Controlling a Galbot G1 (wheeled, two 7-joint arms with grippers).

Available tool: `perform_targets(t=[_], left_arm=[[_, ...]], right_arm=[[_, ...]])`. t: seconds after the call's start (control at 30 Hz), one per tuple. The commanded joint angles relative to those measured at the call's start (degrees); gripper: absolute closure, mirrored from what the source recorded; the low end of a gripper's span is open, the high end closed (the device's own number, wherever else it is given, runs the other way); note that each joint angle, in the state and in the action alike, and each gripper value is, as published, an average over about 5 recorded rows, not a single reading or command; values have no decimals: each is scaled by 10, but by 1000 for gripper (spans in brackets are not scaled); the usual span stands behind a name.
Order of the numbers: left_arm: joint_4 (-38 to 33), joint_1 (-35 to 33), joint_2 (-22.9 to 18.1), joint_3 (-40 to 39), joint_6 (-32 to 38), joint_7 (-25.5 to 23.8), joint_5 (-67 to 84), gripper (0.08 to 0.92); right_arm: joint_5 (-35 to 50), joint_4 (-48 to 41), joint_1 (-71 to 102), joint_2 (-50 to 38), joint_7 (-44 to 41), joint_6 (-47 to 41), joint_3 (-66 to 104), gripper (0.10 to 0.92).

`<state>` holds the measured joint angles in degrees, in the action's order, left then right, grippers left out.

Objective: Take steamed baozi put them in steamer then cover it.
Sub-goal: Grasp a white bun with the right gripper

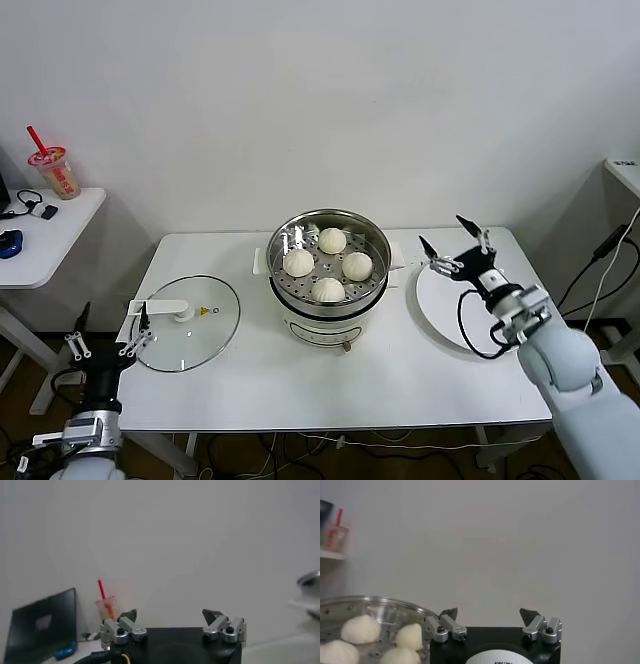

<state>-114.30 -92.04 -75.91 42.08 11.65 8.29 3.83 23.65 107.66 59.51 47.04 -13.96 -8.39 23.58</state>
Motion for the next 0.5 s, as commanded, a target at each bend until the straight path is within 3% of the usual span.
perform_targets(t=[0.03, 0.5], left_arm=[[-43, 20, -30, -20, -36, -26, 101, 177], [-25, 31, -29, -18, -35, -30, 96, 177]], right_arm=[[73, 2, -149, -99, -39, -94, -120, 203], [174, -90, -576, -209, -146, -140, -563, 203]])
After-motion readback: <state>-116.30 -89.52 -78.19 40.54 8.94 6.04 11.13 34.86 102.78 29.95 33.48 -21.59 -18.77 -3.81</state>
